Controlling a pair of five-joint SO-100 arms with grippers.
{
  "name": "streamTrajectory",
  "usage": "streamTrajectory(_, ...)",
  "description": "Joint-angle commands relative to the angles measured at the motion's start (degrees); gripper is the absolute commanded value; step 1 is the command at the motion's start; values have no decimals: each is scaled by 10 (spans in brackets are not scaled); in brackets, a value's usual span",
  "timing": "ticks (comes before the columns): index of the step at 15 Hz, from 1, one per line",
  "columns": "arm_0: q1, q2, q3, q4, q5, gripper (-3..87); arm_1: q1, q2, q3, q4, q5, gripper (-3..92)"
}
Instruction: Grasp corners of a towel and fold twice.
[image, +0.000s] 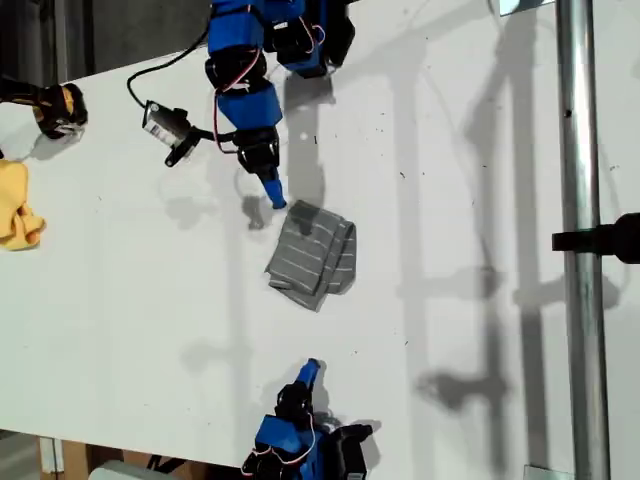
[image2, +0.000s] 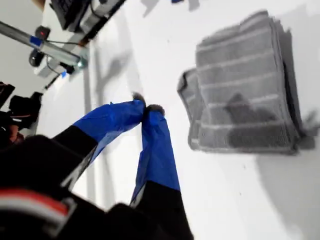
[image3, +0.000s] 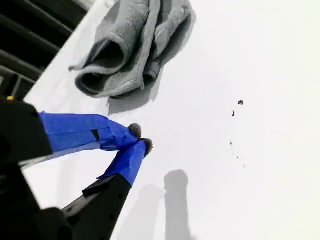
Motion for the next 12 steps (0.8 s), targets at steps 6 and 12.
streamTrajectory(6, 11, 4, 4, 54, 159, 59, -27, 337, 320, 156, 160, -1)
streamTrajectory(12, 43, 4, 4, 53, 288, 54, -13, 536, 402, 395, 130, 47)
